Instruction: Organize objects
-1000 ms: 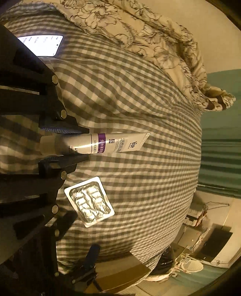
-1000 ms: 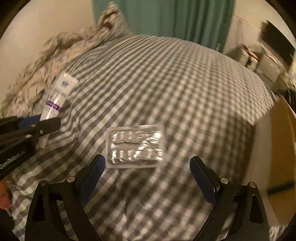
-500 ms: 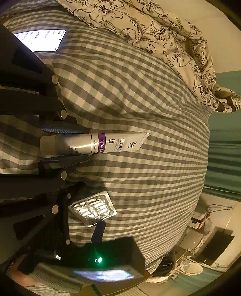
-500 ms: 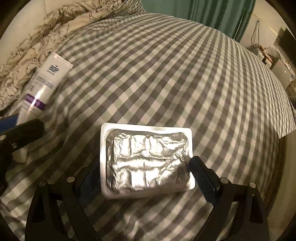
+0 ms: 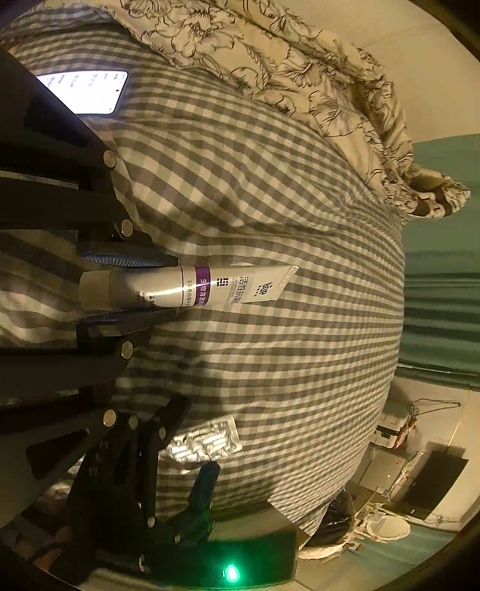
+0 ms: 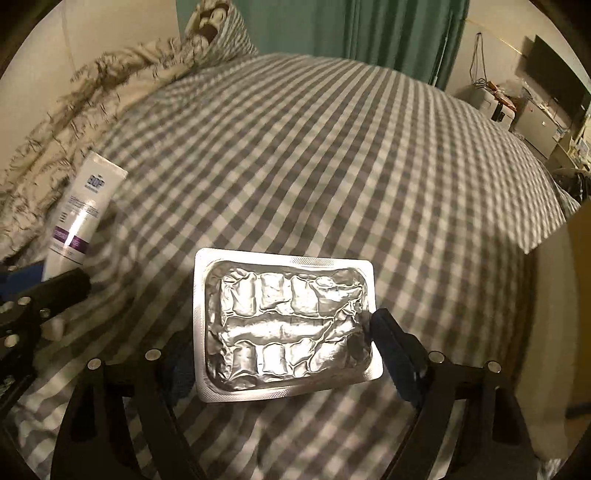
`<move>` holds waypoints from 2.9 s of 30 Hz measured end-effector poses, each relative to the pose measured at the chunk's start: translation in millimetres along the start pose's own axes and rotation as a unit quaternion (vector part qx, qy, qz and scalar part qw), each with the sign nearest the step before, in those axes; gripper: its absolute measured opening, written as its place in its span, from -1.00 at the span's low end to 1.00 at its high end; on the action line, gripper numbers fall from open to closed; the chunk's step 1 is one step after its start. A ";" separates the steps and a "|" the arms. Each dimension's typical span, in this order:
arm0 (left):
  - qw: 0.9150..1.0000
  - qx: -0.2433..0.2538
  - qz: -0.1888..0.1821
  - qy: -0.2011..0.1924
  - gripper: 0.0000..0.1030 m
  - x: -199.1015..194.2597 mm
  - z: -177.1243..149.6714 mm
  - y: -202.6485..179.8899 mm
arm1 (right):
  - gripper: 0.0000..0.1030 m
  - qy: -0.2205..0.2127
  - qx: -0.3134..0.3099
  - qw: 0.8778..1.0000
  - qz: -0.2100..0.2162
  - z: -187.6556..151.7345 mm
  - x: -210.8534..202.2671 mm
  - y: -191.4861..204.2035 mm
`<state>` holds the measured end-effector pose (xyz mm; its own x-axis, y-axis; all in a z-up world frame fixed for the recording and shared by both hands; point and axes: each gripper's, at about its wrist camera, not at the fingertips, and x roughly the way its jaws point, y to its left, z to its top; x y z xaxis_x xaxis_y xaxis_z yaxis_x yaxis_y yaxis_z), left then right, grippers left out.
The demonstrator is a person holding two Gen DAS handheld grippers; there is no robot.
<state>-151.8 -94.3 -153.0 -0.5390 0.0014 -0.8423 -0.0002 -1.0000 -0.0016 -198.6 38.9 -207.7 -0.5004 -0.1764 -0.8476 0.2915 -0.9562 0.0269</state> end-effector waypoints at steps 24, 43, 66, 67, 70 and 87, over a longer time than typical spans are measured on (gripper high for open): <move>0.969 0.123 -0.148 -0.153 -0.60 -177.0 54.4 -169.8 | 0.64 -0.173 0.085 0.978 -0.079 -3.3 -285.4 -133.1; 0.959 0.213 -0.185 -0.038 -0.60 -57.4 59.9 -331.7 | 0.64 -0.116 0.203 0.971 -0.055 -49.2 -220.3 -288.1; 0.960 0.183 -0.164 -0.135 0.59 -147.0 72.4 -295.1 | 0.94 -0.221 0.222 0.944 -0.103 -56.6 -324.1 -279.8; 0.959 0.179 -0.160 -0.149 0.60 -161.7 71.4 -288.4 | 0.94 -0.230 0.217 0.942 -0.111 -56.6 -339.4 -271.5; 0.957 0.165 -0.154 -0.182 0.77 -194.3 71.5 -270.2 | 0.95 -0.257 0.205 0.936 -0.125 -56.0 -375.9 -250.4; 0.939 0.100 -0.109 -0.312 1.00 -286.8 41.5 -192.0 | 0.99 -0.355 0.155 0.904 -0.180 -95.8 -463.0 -154.3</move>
<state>-32.2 97.3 111.3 -0.8958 0.2684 -0.3543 -0.2928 -0.9560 0.0162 66.2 290.5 129.9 -0.9470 0.1586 -0.2795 -0.1813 -0.9818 0.0572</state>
